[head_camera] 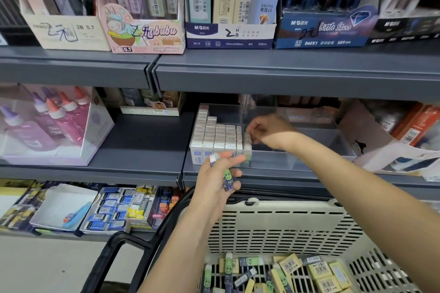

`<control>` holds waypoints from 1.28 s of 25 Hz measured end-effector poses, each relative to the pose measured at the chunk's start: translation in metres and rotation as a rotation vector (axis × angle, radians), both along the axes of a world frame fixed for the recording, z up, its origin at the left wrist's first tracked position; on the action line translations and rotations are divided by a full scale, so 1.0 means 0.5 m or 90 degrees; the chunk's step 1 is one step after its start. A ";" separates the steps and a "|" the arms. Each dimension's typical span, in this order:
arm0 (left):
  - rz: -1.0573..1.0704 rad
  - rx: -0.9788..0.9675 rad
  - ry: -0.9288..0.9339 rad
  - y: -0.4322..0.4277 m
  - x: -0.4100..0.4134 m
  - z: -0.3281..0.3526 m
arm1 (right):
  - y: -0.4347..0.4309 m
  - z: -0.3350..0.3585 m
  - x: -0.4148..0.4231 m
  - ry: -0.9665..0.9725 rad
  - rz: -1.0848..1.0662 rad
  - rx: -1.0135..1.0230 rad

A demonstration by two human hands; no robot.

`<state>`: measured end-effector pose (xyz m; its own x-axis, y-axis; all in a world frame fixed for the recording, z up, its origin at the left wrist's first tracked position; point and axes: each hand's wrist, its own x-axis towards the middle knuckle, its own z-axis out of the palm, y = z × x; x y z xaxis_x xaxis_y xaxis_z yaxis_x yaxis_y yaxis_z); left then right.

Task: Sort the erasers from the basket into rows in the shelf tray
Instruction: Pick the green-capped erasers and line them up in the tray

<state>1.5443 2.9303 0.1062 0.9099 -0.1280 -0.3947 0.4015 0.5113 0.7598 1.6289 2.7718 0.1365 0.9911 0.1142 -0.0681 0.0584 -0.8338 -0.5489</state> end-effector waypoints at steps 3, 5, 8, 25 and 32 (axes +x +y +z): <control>-0.012 -0.004 0.005 -0.003 0.000 -0.002 | -0.003 0.006 -0.004 -0.002 0.002 -0.023; -0.043 0.010 -0.016 -0.004 -0.002 -0.005 | -0.002 0.016 -0.014 -0.040 -0.010 -0.052; -0.089 0.015 -0.069 0.001 -0.007 -0.008 | 0.009 0.027 -0.053 -0.100 -0.008 0.012; -0.022 0.266 -0.132 0.000 -0.005 -0.010 | -0.046 0.075 -0.047 -0.087 -0.061 0.192; 0.007 0.094 -0.066 -0.001 0.007 -0.009 | -0.030 0.028 0.015 -0.102 -0.067 0.093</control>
